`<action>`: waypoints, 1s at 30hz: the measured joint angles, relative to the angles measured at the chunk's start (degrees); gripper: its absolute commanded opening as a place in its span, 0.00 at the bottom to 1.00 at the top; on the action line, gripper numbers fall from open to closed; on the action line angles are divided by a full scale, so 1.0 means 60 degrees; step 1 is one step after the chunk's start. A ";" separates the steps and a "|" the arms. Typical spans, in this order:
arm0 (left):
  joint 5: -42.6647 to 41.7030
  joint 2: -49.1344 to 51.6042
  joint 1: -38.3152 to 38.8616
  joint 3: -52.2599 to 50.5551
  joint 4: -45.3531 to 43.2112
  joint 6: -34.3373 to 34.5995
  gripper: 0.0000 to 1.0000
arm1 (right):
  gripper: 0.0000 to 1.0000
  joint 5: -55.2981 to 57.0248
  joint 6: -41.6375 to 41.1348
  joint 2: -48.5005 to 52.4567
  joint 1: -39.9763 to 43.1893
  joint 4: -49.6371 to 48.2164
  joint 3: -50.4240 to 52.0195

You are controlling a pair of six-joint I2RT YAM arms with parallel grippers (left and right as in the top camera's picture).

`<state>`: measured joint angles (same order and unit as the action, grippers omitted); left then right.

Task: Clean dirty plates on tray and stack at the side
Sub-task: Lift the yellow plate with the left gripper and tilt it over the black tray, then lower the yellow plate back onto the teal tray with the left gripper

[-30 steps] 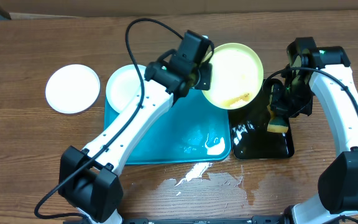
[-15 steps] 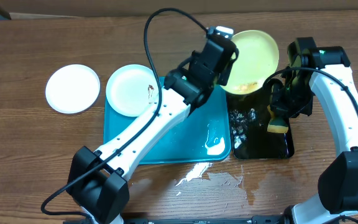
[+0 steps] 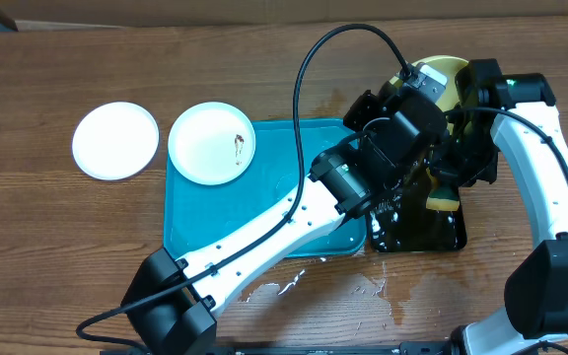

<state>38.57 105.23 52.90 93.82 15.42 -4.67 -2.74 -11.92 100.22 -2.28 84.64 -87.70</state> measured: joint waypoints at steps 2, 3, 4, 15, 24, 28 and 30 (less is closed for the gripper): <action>0.0222 0.0000 -0.0084 0.0000 -0.0015 -0.0051 0.04 | 0.08 0.0004 -0.0011 0.0000 0.0000 0.0004 0.0000; 0.0324 0.0000 -0.0149 0.0000 -0.0015 -0.0076 0.04 | 0.08 0.0004 -0.0004 0.0000 0.0000 0.0007 0.0000; 0.0393 0.0000 -0.0208 0.0000 -0.0015 -0.0080 0.04 | 0.08 0.0000 -0.0004 0.0000 0.0000 0.0004 0.0000; 0.0441 0.0000 -0.0714 0.0058 0.1956 0.0331 0.04 | 0.08 -0.0004 -0.0007 0.0000 0.0000 -0.0033 0.0000; -0.2699 0.0004 -0.2171 0.0087 0.6073 0.2466 0.04 | 0.04 -0.0867 0.0033 0.0000 -0.0047 -0.0535 0.0000; -0.4590 0.0004 -0.3279 0.0084 0.7297 0.3085 0.04 | 0.04 -0.1257 0.0208 0.0000 -0.0408 -0.0783 0.0000; -0.5311 0.0044 -0.3799 0.0080 0.7643 0.3253 0.04 | 0.04 -0.1337 0.0251 0.0000 -0.0761 -0.1009 -0.0004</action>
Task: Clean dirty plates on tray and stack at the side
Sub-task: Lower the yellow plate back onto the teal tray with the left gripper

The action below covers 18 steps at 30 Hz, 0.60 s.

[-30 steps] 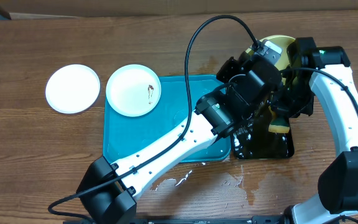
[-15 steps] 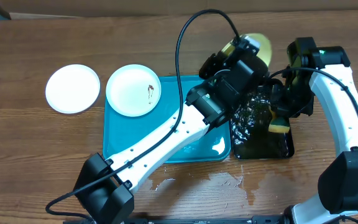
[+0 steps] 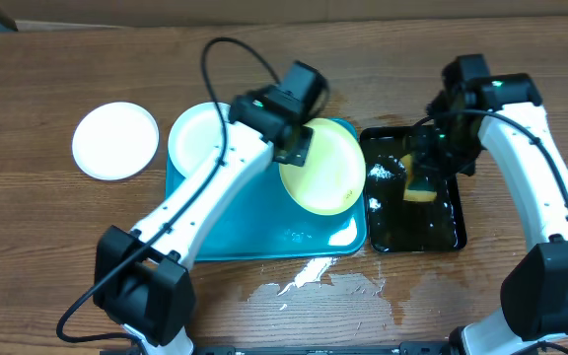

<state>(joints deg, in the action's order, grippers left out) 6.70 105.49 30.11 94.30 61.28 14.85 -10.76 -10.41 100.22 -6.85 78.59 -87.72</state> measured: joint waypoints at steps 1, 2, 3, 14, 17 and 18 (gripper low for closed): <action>-0.0270 0.0040 -0.0175 -0.0007 0.0127 0.0051 0.04 | 0.04 -0.0055 0.0022 0.0000 -0.0168 -0.0102 0.0000; -0.0528 0.0106 -0.0335 -0.0044 0.0226 0.0098 0.04 | 0.04 -0.0098 0.0029 0.0000 -0.0382 -0.0240 0.0000; -0.0685 0.0164 -0.0415 -0.0098 0.0262 0.0135 0.04 | 0.04 -0.0135 0.0036 0.0000 -0.0546 -0.0386 0.0000; -0.1446 0.1483 -0.0390 -0.1231 -0.0291 0.0295 0.04 | 0.04 -0.0204 0.0386 0.0000 -0.2455 -0.2379 0.0113; -0.1443 0.1858 -0.0401 -0.1268 -0.0302 0.0295 0.04 | 0.04 -0.0211 0.0455 0.0000 -0.2841 -0.2922 0.0484; -0.1446 0.1993 -0.0401 -0.1271 -0.0324 0.0291 0.04 | 0.04 -0.0211 0.0474 0.0000 -0.2947 -0.3136 0.0692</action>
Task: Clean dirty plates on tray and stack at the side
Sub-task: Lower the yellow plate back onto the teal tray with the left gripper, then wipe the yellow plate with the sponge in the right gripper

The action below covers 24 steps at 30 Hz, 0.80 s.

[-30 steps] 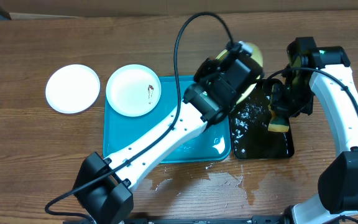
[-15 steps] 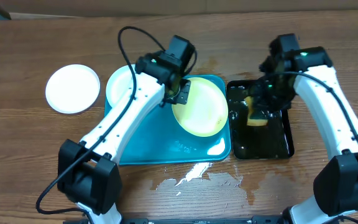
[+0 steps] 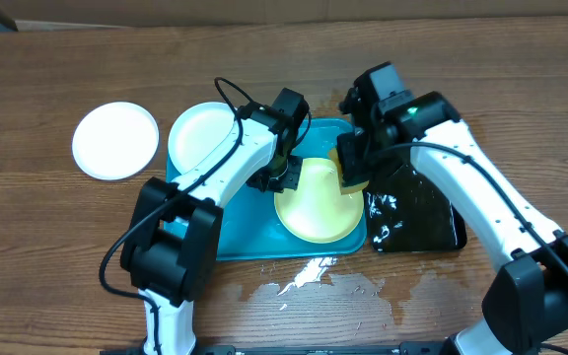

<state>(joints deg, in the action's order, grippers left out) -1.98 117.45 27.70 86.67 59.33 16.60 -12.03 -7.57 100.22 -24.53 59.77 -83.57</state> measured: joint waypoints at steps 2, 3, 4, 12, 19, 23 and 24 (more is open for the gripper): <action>-0.0011 0.0204 0.0000 -0.0004 -0.0066 0.0004 0.04 | 0.04 -0.0047 0.0062 0.0000 -0.0076 -0.0459 0.0364; -0.0036 0.0291 0.0000 -0.0007 -0.0076 0.0000 0.04 | 0.04 -0.0127 0.0138 0.0000 -0.0106 -0.0747 0.0597; -0.0062 0.0342 0.0004 -0.0015 -0.0084 0.0000 0.04 | 0.04 -0.0266 0.0233 0.0004 -0.0109 -0.1067 0.0852; -0.0138 0.0361 0.0000 -0.0015 -0.0149 0.0004 0.04 | 0.04 -0.1541 0.0656 0.0106 -0.0200 -0.2473 0.1738; -0.0138 0.0361 0.0000 -0.0015 -0.0149 0.0007 0.04 | 0.04 -0.1603 0.0171 0.0987 -0.0758 -0.3253 0.1752; -0.0142 0.0361 0.0000 -0.0015 -0.0149 0.0007 0.04 | 0.04 -0.1373 -0.0678 0.1395 -0.0929 -0.3461 0.1752; -0.0142 0.0361 0.0000 -0.0015 -0.0149 0.0007 0.04 | 0.04 -0.1341 -0.0831 0.1475 -0.0929 -0.3501 0.1752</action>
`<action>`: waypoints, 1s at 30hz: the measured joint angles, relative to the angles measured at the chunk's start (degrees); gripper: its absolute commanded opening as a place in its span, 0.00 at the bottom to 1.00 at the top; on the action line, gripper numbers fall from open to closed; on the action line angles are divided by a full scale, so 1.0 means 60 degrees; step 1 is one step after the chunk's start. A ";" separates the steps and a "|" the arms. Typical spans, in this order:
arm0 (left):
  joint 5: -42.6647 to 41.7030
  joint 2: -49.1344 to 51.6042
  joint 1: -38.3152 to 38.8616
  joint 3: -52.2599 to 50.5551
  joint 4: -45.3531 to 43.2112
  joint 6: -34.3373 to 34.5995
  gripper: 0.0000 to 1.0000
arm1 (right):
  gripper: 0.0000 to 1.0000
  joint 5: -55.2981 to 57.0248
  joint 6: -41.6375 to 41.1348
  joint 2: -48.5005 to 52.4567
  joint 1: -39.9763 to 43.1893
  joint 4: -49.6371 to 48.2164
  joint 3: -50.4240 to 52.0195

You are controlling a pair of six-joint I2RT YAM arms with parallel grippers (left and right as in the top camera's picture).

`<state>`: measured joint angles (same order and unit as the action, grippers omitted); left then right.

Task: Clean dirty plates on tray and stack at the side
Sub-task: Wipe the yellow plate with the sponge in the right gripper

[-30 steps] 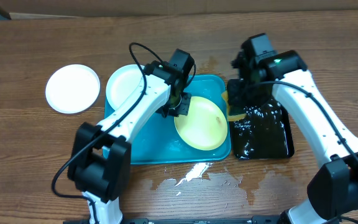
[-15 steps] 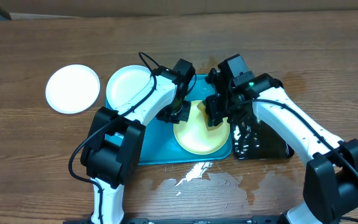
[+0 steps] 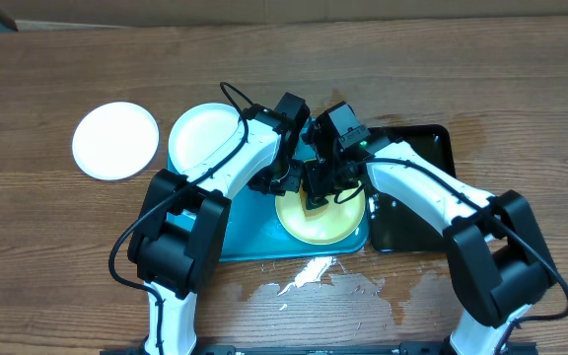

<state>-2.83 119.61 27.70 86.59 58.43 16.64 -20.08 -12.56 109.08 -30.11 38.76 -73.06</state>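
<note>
A yellow plate (image 3: 328, 215) lies on the right end of the teal tray (image 3: 235, 222). My left gripper (image 3: 286, 180) is shut on the plate's upper left rim. My right gripper (image 3: 316, 195) reaches in from the right and presses down on the plate's upper left part, shut on a sponge that is mostly hidden under its fingers. A white plate (image 3: 205, 143) sits on the tray's far left corner; any marks on it are hard to make out. Another white plate (image 3: 116, 140) rests on the table to the left of the tray.
A black tray (image 3: 422, 202) holding liquid stands right of the teal tray, partly under my right arm. Spilled water (image 3: 314, 276) spreads on the wooden table in front of both trays. The two forearms cross close together above the teal tray.
My right gripper has moved left with the sponge, from the yellow plate's right rim onto its upper left part. The plate now lies flatter on the tray. My left gripper keeps its hold.
At first both grippers were over the black tray, the left holding the yellow plate and the right the sponge. Then the left held the plate over the teal tray. Then the sponge came to the plate's edge, and now it is on the plate.
</note>
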 measured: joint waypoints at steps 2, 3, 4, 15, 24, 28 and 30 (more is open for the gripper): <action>0.0004 0.0000 0.0000 0.0000 -0.0004 0.0000 0.04 | 0.04 0.0051 -0.0251 0.0153 0.0004 -0.0044 0.0000; 0.0004 0.0000 0.0000 0.0000 -0.0004 0.0000 0.04 | 0.04 0.0095 -0.0382 0.0248 0.0004 -0.0036 0.0004; 0.0004 0.0000 0.0000 0.0000 -0.0004 0.0000 0.04 | 0.04 0.0153 -0.0557 0.0346 0.0022 -0.0029 0.0004; 0.0004 0.0000 0.0000 0.0000 -0.0004 0.0000 0.04 | 0.04 0.1016 -0.2124 0.0441 0.0084 0.0204 0.0004; 0.0004 0.0000 0.0000 0.0000 -0.0004 0.0004 0.04 | 0.04 0.1373 -0.2787 0.0510 0.0138 0.0248 0.0004; 0.0000 0.0000 0.0000 0.0000 -0.0004 0.0004 0.04 | 0.04 0.1377 -0.2983 0.0510 0.0426 0.0514 0.0000; 0.0000 0.0000 0.0000 0.0000 -0.0004 0.0004 0.04 | 0.04 0.1413 -0.3045 0.0510 0.0656 0.0769 0.0000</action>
<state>-2.83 119.61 27.70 86.59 58.41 16.67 -11.60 -30.83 112.14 -26.17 43.38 -73.06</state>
